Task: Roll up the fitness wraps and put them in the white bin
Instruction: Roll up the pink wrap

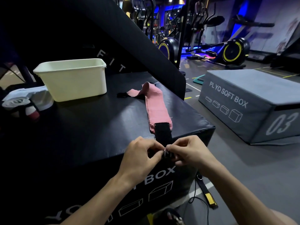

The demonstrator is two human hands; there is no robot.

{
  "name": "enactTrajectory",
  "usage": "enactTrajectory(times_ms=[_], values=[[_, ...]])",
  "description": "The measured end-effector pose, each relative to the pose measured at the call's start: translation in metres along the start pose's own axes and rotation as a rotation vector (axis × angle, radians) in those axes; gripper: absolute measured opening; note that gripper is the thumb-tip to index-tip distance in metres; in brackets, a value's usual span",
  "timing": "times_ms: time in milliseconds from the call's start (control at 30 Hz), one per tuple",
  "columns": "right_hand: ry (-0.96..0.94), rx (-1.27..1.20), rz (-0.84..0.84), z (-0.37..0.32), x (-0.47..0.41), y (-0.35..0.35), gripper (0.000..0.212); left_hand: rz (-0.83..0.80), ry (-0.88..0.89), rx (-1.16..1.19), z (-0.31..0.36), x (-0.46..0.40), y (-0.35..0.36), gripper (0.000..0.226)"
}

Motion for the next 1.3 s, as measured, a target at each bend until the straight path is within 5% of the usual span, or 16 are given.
enactTrajectory(times_ms=[433, 700, 1067, 1300], values=[[-0.076, -0.107, 0.069, -0.001, -0.001, -0.002, 0.021, 0.163, 0.293, -0.342, 0.01, 0.014, 0.016, 0.018], [-0.176, 0.002, -0.154, -0.008, 0.002, 0.003, 0.016, 0.036, 0.076, -0.232, 0.0, -0.001, 0.011, 0.019], [-0.163, -0.14, -0.011, -0.007, 0.0, 0.004, 0.014, 0.009, -0.087, 0.015, -0.011, -0.011, -0.001, 0.01], [-0.182, -0.167, 0.064, -0.008, -0.001, 0.002, 0.027, 0.033, -0.092, -0.068, -0.005, -0.013, 0.002, 0.006]])
Point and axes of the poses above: each hand's wrist, its own x-axis away from the middle knuckle, its own y-axis out of the palm, z = x × y, the point moved 10 cm from there along -x, towards the middle knuckle, and after that the axes turned 14 degrees about -y, right-handed, at the moved point
